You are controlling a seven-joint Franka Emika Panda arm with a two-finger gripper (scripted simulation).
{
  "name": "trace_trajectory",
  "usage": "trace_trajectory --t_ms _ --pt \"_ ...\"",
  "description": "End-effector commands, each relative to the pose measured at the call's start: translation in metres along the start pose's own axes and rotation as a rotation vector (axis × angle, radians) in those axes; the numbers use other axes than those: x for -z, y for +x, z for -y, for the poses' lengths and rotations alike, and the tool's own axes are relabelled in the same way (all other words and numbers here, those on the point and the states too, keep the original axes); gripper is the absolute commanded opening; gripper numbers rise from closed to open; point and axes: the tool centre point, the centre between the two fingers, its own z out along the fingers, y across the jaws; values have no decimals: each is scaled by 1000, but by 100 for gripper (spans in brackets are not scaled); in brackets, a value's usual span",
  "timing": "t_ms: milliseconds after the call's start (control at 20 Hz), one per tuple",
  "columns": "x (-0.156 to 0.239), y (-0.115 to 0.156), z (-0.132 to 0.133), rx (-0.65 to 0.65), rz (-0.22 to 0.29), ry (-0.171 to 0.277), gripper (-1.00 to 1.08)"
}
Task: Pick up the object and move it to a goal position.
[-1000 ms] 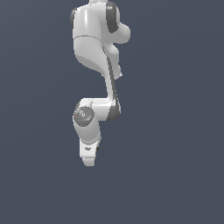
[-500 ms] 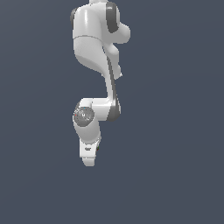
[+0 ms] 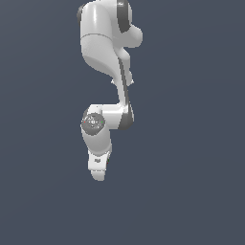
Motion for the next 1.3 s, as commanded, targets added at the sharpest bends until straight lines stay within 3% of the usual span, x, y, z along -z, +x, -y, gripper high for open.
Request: trace_trajectory --t_ms 0,350,1250 --pt "11 6 1 1 0 -2 -100" --pt "63 32 10 1 2 -2 -100" --pt "258 131 42 4 2 -1 -100"
